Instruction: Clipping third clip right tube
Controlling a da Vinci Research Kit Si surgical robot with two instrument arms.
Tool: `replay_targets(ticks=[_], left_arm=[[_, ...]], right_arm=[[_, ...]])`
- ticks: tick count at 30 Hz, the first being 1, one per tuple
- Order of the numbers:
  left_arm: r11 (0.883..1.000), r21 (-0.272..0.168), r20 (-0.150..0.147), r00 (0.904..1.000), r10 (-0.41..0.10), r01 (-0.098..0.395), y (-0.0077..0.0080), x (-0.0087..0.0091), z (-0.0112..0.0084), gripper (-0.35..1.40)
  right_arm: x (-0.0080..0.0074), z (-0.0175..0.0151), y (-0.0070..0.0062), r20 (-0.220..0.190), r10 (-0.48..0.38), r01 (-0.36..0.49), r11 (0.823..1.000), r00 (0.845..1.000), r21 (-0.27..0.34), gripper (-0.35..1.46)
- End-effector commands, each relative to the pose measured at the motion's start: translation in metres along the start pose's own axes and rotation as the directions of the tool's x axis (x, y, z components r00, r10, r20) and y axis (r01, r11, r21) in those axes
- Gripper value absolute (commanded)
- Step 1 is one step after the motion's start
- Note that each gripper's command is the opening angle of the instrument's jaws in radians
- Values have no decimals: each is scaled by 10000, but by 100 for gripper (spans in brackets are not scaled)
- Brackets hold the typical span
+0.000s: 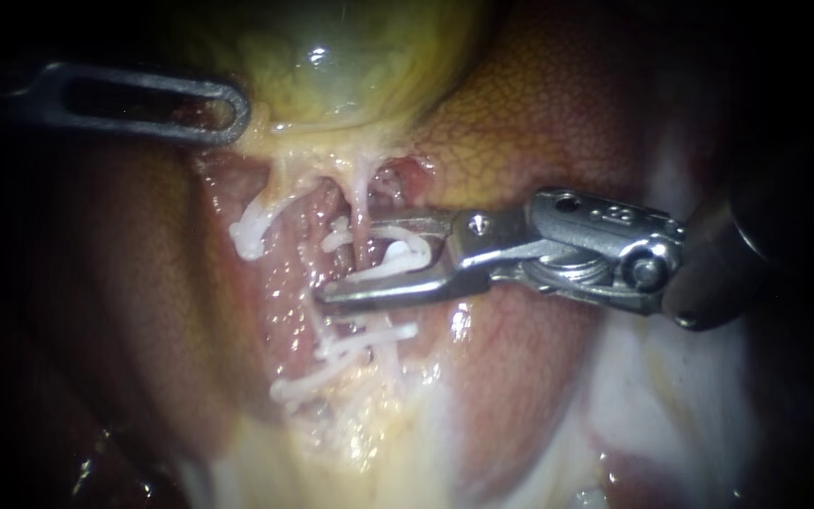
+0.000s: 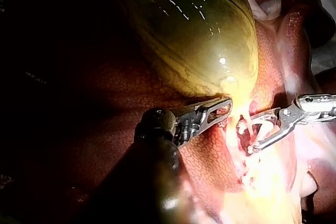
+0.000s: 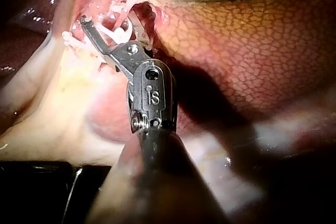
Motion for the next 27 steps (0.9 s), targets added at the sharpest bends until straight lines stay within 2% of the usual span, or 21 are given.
replay_targets(ticks=[1, 15, 17, 22, 27], left_arm=[[10000, -6, 3, 10000, 4, -4, 0, 0, 1, -35], [10000, -10, 6, 10000, 7, -7, 1, 1, 1, -35], [10000, -10, 6, 10000, 7, -7, 1, 1, 1, -35], [10000, -10, 6, 10000, 7, -7, 1, 1, 1, -35], [10000, -10, 6, 10000, 7, -7, 1, 1, 1, -35]], right_arm=[[0, 0, 0, 13, 9, -9, 10000, 10000, 7, 50], [9, -1, 5, -95, -1, 2, 9999, 10000, 108, 50], [8, 0, 4, -214, -9, 18, 9992, 9998, 395, 50], [9, 0, 3, -960, 71, 61, 9906, 9954, 1364, 49], [11, 0, 3, -1536, 275, 98, 9714, 9878, 2373, 46]])
